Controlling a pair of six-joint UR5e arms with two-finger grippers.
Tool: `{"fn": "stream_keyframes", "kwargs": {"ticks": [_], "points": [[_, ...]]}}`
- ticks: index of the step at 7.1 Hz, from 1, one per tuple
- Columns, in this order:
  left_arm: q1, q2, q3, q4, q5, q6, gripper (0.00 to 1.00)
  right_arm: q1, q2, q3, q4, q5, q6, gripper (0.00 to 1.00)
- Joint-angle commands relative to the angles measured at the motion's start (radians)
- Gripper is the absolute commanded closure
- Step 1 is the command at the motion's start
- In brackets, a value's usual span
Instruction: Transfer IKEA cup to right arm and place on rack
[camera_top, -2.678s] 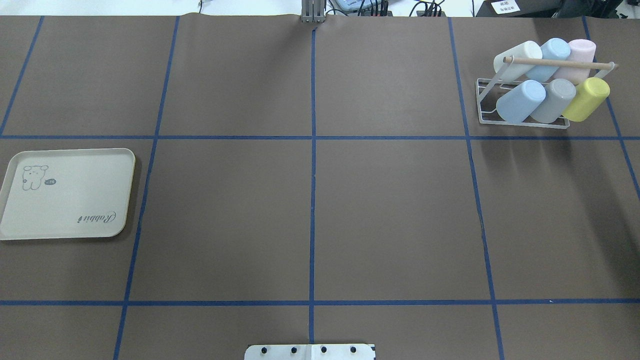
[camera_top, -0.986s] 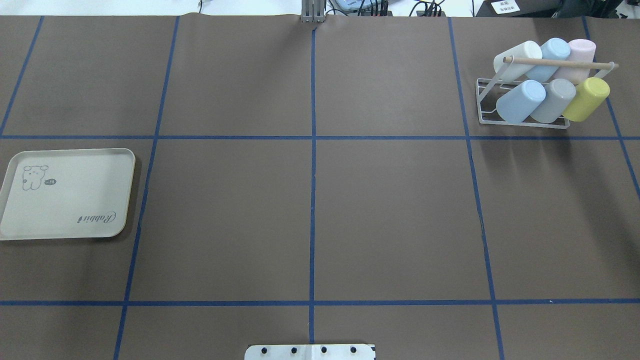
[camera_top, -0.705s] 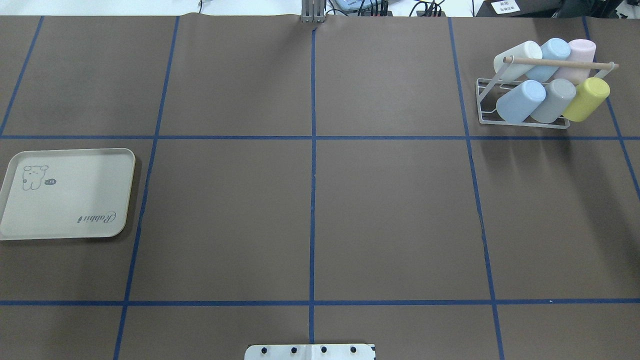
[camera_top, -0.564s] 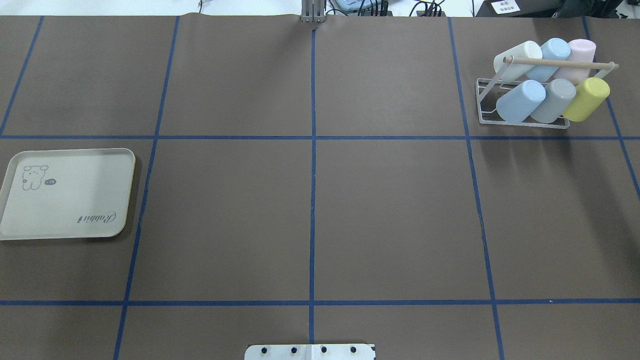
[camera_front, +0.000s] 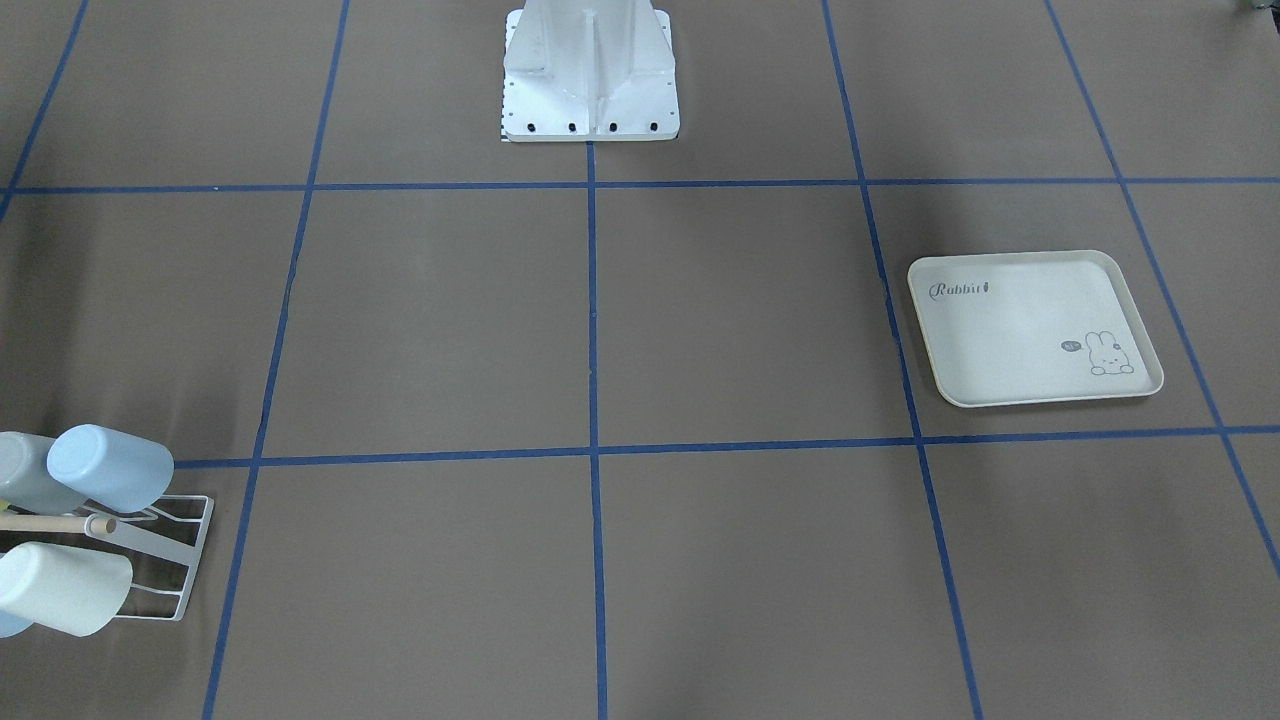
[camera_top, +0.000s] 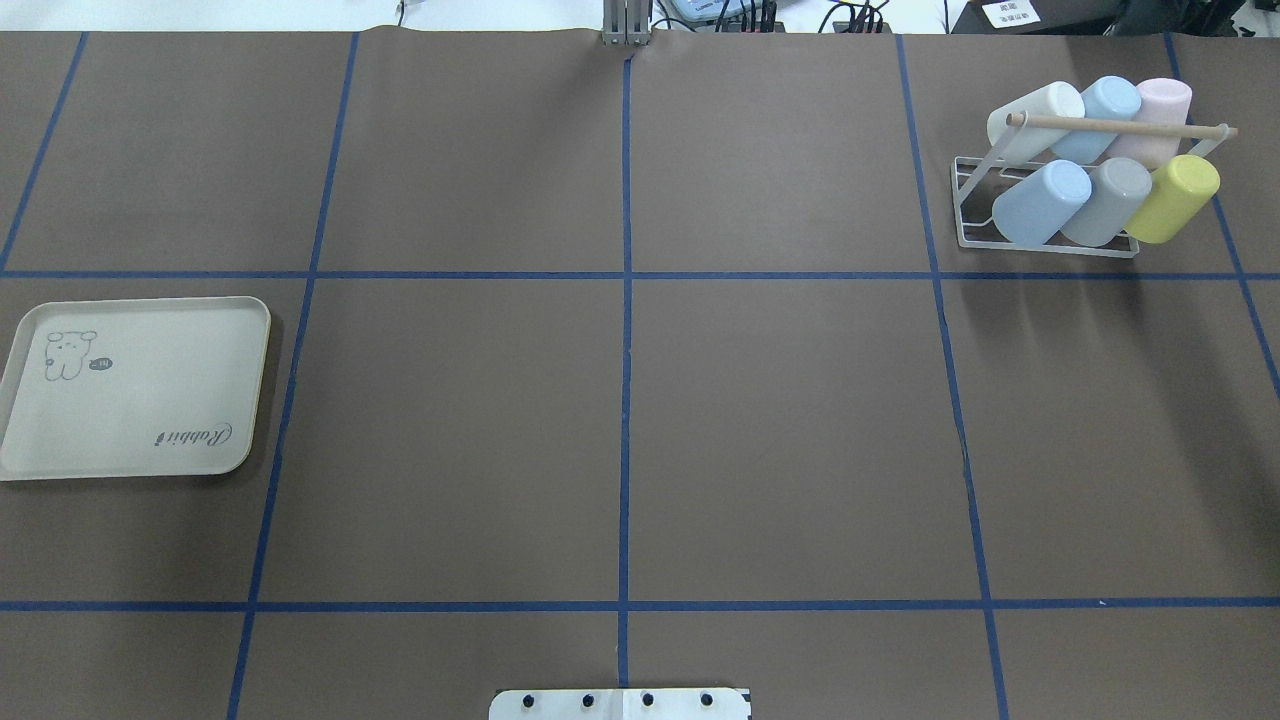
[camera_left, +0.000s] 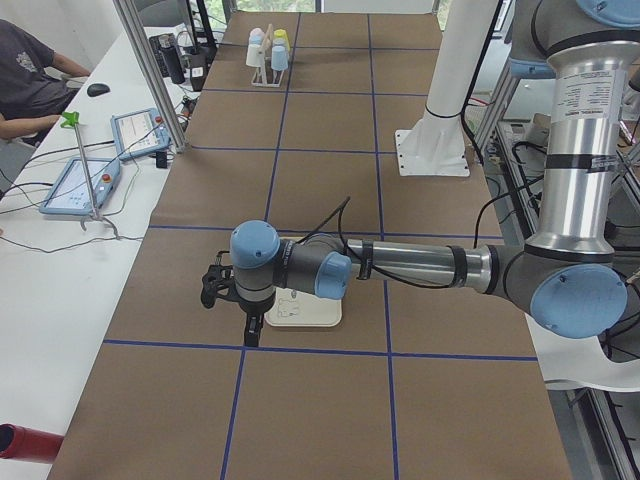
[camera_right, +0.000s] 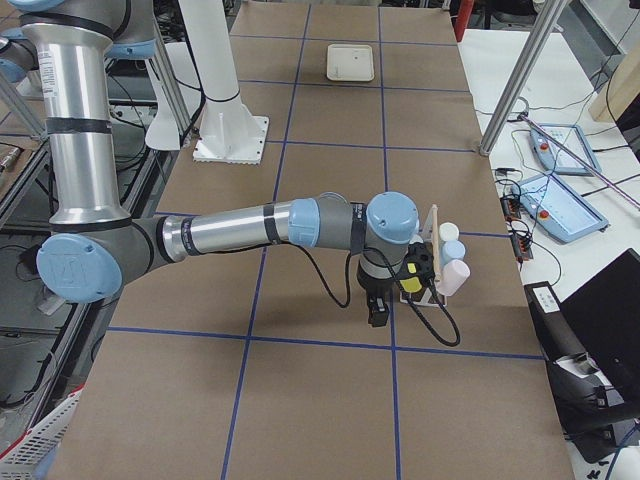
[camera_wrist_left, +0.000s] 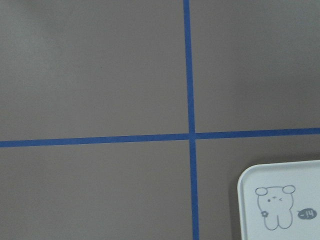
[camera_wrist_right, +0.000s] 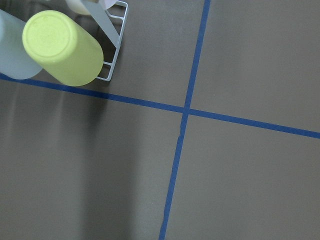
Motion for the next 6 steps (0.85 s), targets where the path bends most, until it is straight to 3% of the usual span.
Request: {"fn": "stream_keyframes", "kwargs": {"ticks": [1, 6], "points": [[0.005, 0.032, -0.028, 0.017, 0.007, -0.006, 0.00, 0.004, 0.000, 0.002, -0.002, 0.006, 0.000, 0.00], [0.001, 0.066, -0.054, 0.017, 0.007, 0.008, 0.00, 0.011, -0.022, -0.033, 0.004, 0.008, 0.003, 0.00]]}}
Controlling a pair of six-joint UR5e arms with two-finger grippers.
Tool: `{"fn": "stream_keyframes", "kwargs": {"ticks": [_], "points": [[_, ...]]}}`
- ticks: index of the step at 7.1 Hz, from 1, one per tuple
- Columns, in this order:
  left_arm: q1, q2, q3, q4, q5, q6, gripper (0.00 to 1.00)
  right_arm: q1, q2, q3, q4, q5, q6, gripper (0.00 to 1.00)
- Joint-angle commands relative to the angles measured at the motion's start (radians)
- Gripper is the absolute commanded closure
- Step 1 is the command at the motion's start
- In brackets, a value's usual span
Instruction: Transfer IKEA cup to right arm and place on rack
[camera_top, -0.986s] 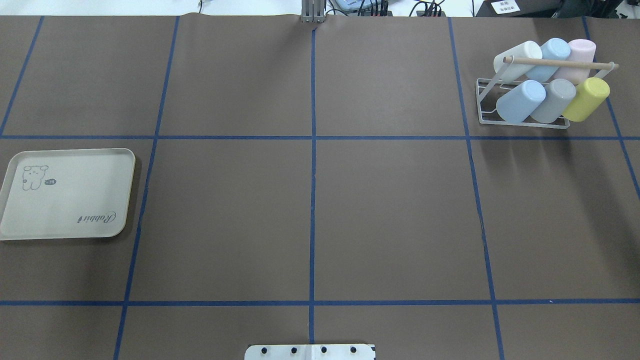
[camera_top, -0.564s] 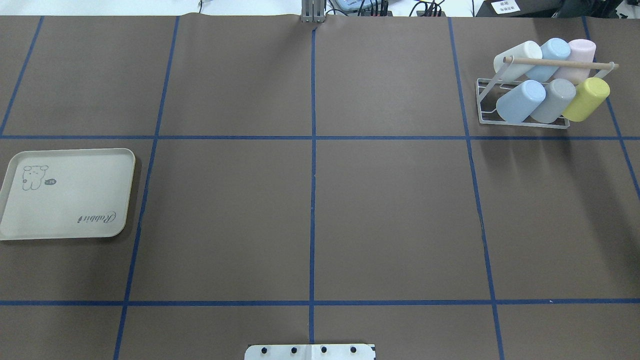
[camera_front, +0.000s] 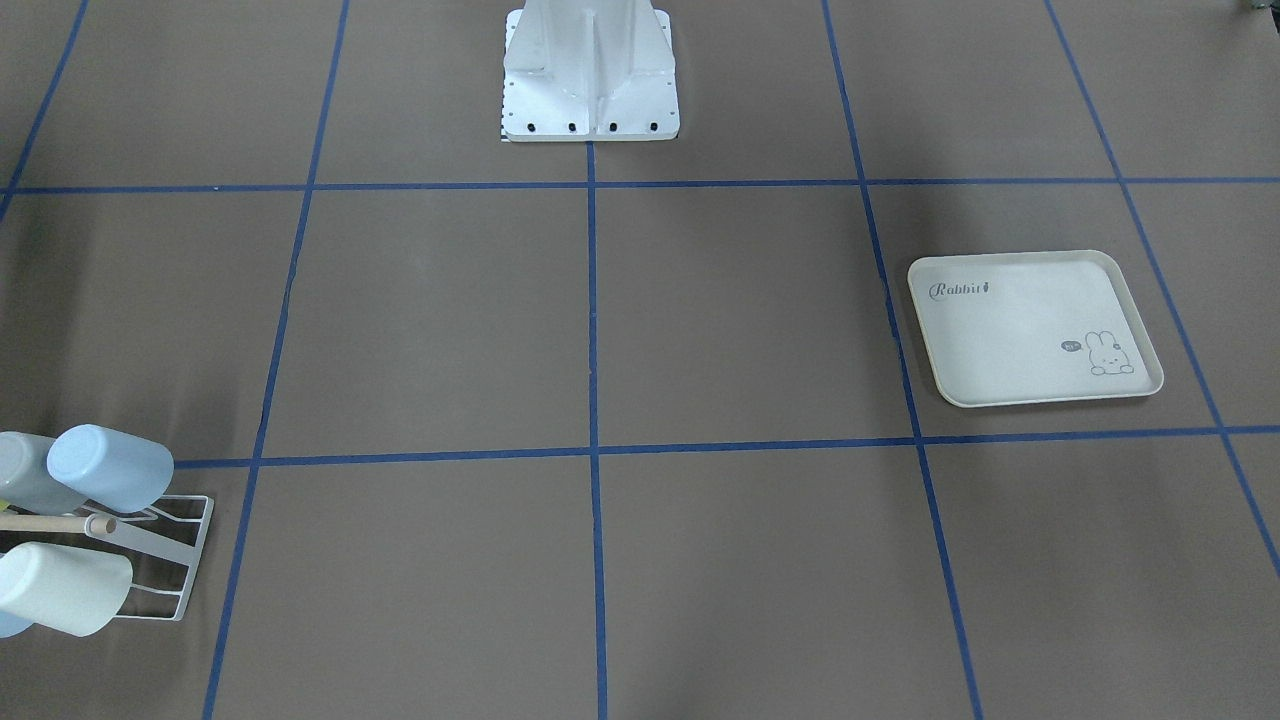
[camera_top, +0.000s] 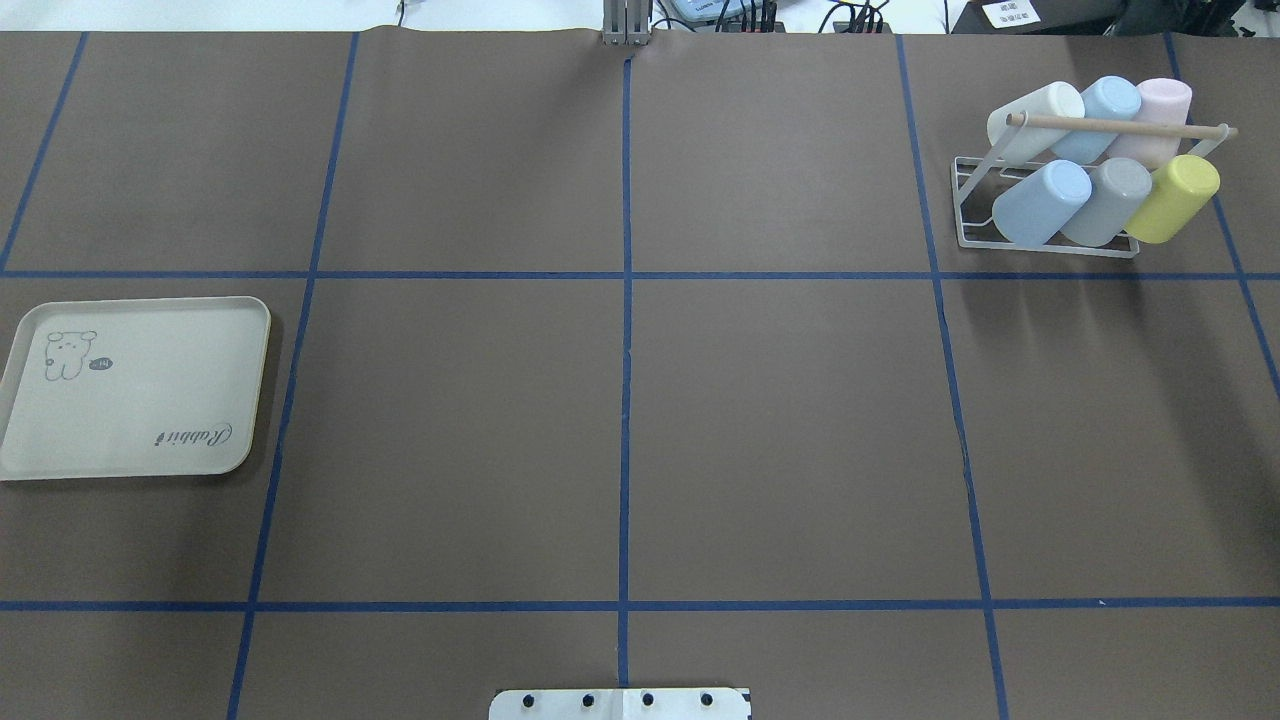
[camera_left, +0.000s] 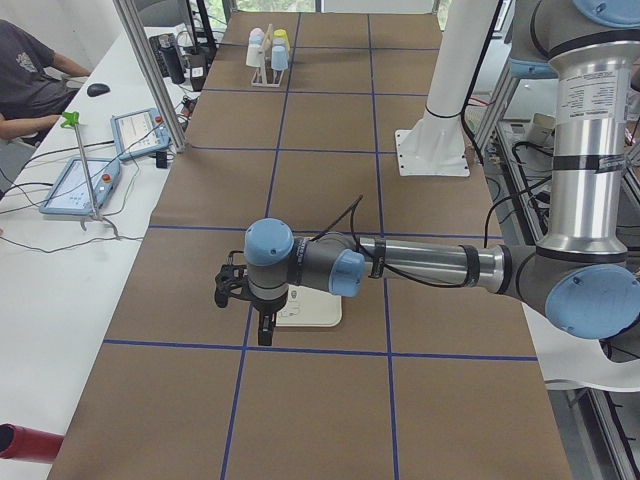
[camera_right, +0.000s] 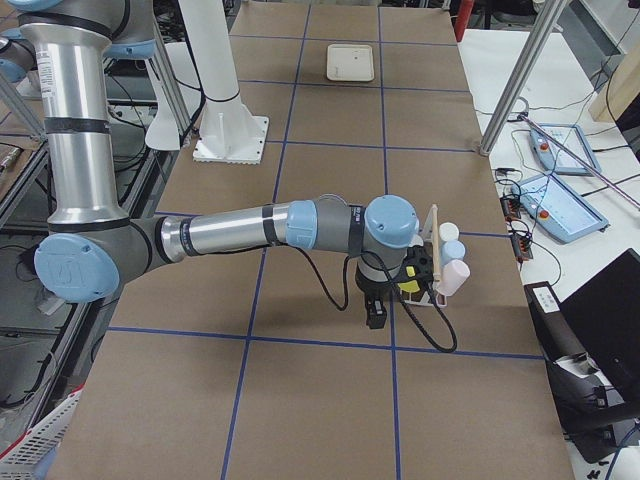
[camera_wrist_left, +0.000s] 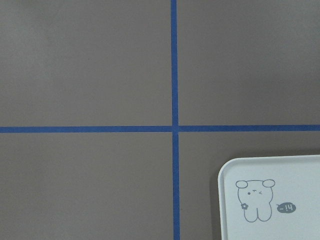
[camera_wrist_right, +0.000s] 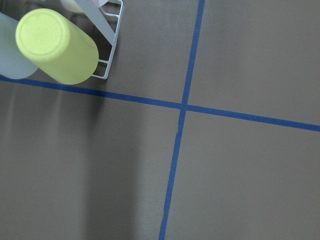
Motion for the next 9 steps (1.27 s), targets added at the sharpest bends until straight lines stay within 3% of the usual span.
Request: {"fn": "stream_keyframes", "kwargs": {"ticks": [1, 3, 6, 9], "points": [[-0.002, 0.018, -0.014, -0.001, 0.000, 0.001, 0.00, 0.000, -0.016, -0.033, 0.013, -0.001, -0.002, 0.00], [-0.002, 0.020, -0.015, -0.002, 0.000, 0.001, 0.00, 0.000, -0.029, -0.029, 0.066, -0.001, 0.024, 0.00], [-0.002, 0.029, -0.015, -0.005, 0.000, 0.001, 0.00, 0.000, -0.062, -0.020, 0.256, -0.009, 0.189, 0.00], [-0.002, 0.030, -0.015, -0.005, 0.000, 0.001, 0.00, 0.000, -0.085, -0.031, 0.251, -0.001, 0.193, 0.00]]}}
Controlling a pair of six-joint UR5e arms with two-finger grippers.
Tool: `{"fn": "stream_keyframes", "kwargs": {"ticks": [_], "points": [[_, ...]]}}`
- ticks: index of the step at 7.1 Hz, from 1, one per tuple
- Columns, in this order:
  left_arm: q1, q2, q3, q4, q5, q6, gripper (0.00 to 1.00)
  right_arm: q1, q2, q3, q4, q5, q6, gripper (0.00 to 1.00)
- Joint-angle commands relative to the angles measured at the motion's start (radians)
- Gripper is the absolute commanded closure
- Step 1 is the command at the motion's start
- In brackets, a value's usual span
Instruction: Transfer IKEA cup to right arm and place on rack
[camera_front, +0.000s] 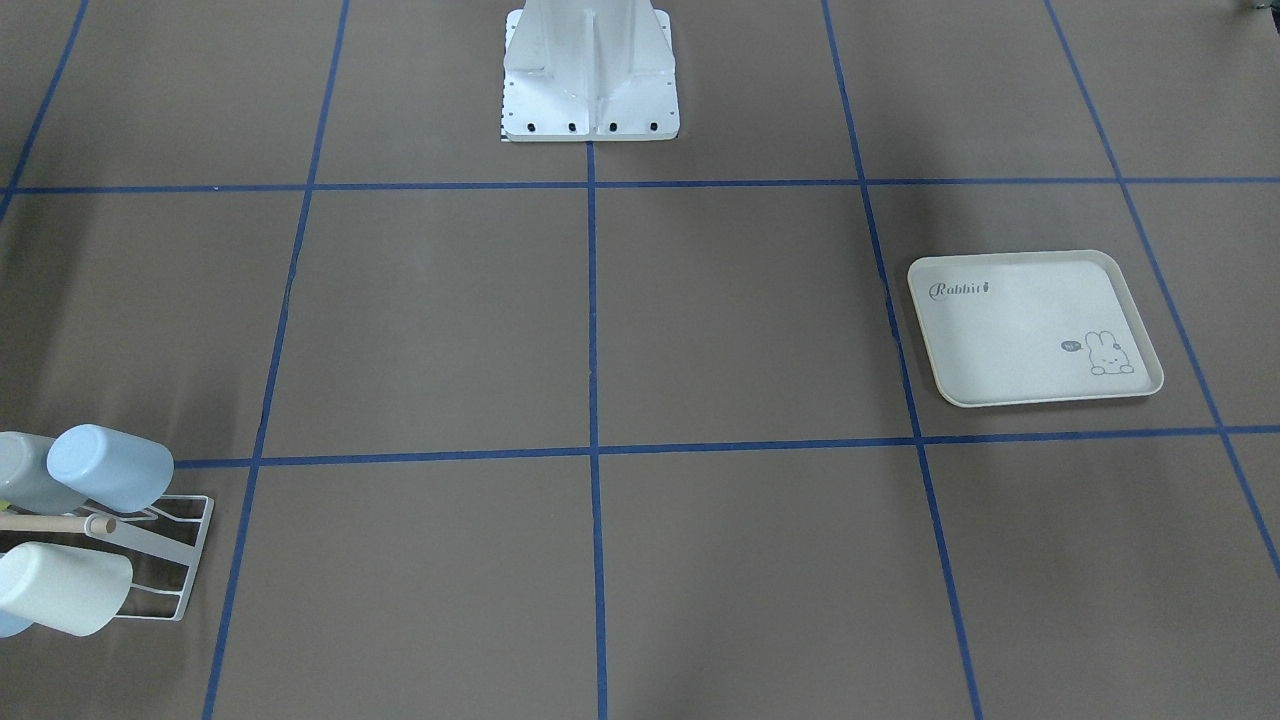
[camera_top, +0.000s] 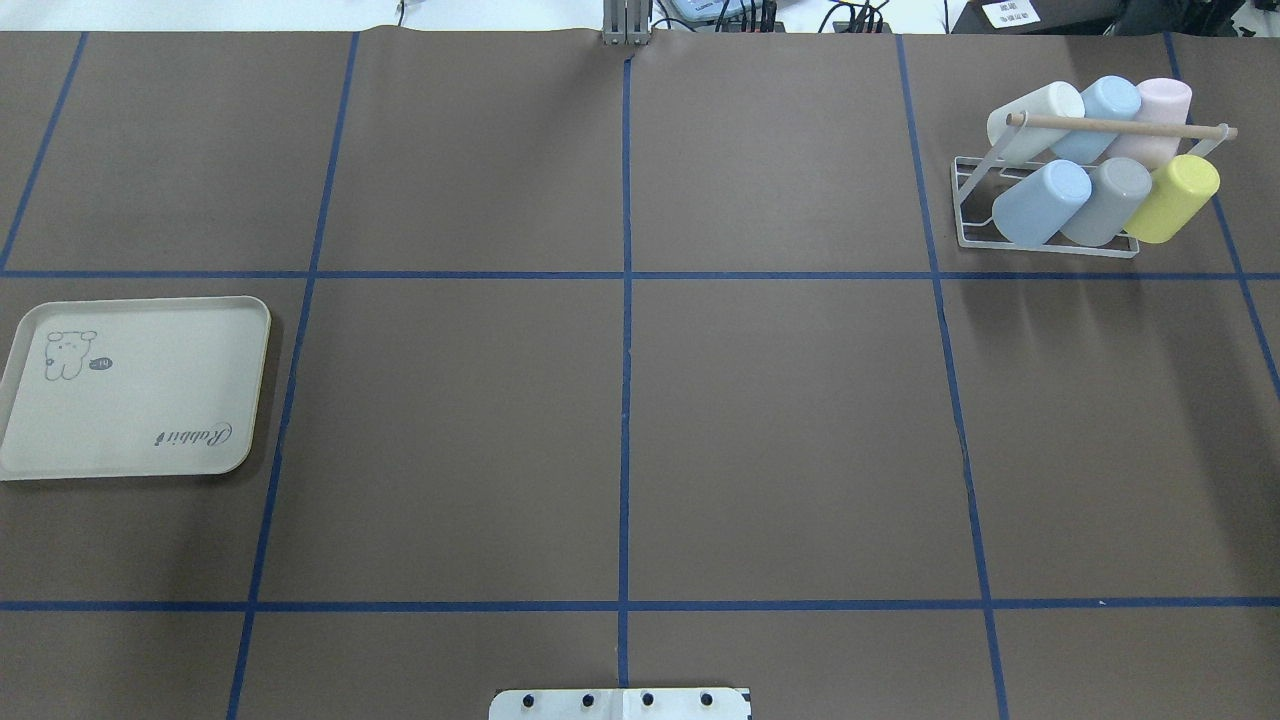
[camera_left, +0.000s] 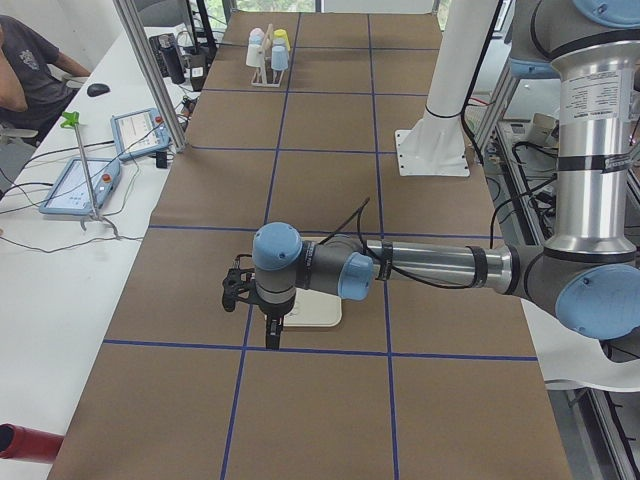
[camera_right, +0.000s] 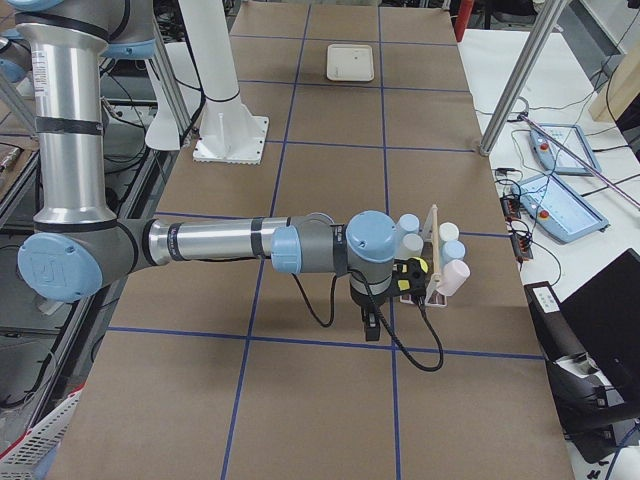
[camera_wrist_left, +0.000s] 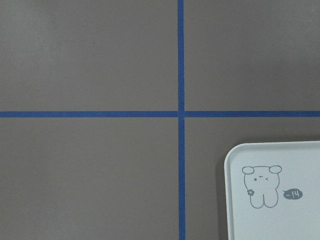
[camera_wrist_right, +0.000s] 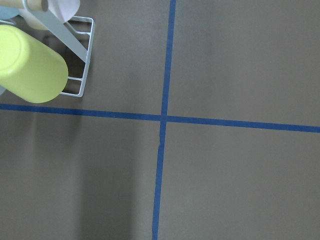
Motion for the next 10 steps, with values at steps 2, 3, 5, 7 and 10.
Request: {"fn": "stream_keyframes", "kwargs": {"ticks": [2, 3, 5, 7, 10], "points": [[0.000, 0.002, 0.002, 0.000, 0.000, 0.000, 0.00, 0.000, -0.007, -0.001, -0.007, 0.006, 0.006, 0.00], [0.000, 0.002, 0.002, 0.000, 0.000, 0.000, 0.00, 0.000, -0.007, -0.001, -0.007, 0.007, 0.006, 0.00], [0.000, 0.002, 0.002, 0.000, 0.000, 0.000, 0.00, 0.000, -0.007, -0.001, -0.010, 0.002, 0.007, 0.00], [0.000, 0.005, 0.000, 0.000, 0.000, 0.000, 0.00, 0.000, 0.002, 0.001, -0.087, -0.012, 0.007, 0.00], [0.002, 0.018, 0.002, -0.003, 0.000, 0.000, 0.00, 0.000, 0.004, -0.001, -0.113, -0.046, 0.007, 0.00]]}}
